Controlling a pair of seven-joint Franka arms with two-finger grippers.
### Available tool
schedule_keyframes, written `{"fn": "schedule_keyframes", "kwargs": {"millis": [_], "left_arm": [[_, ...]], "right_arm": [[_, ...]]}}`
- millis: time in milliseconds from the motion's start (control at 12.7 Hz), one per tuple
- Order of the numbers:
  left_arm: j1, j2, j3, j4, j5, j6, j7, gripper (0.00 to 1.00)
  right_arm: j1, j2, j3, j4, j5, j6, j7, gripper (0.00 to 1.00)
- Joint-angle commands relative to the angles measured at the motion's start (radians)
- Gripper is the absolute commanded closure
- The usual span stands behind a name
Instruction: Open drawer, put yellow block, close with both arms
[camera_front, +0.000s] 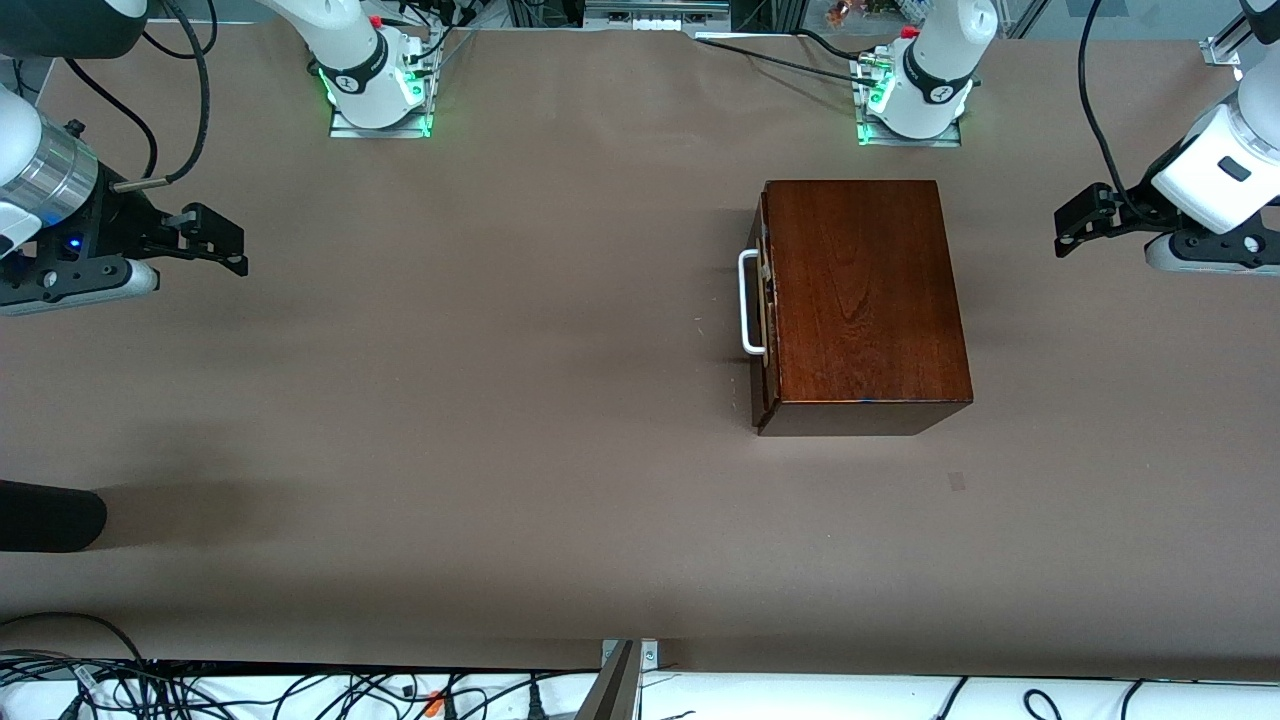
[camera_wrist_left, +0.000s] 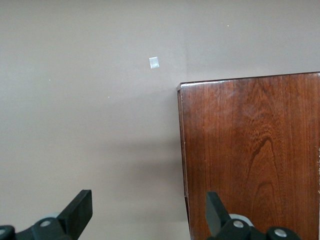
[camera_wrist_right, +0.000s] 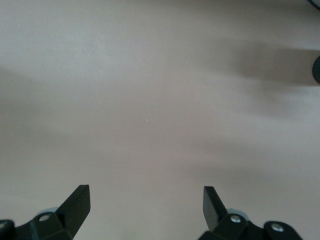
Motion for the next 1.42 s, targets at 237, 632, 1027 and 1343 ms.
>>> {"fn": "schedule_keyframes", "kwargs": {"millis": [237, 632, 1027, 1343], "left_arm": [[-0.013, -0.007, -0.001, 0.006, -0.016, -0.02, -0.01, 0.0], [-0.002, 0.017, -0.003, 0.03, -0.016, -0.026, -0.007, 0.0], [0.015, 0.017, -0.014, 0.03, -0.016, -0.026, -0.006, 0.0], [0.021, 0.017, -0.015, 0.03, -0.017, -0.026, -0.006, 0.0]], "right_arm": [[0.0, -0.006, -0.001, 0.002, -0.013, -0.001, -0.004, 0.0], [-0.002, 0.0, -0.001, 0.005, -0.014, 0.028, -0.011, 0.0], [-0.003, 0.002, -0.001, 0.005, -0.01, 0.028, -0.013, 0.0], [-0.002, 0.002, 0.001, 0.007, -0.011, 0.042, -0.013, 0.0]]}}
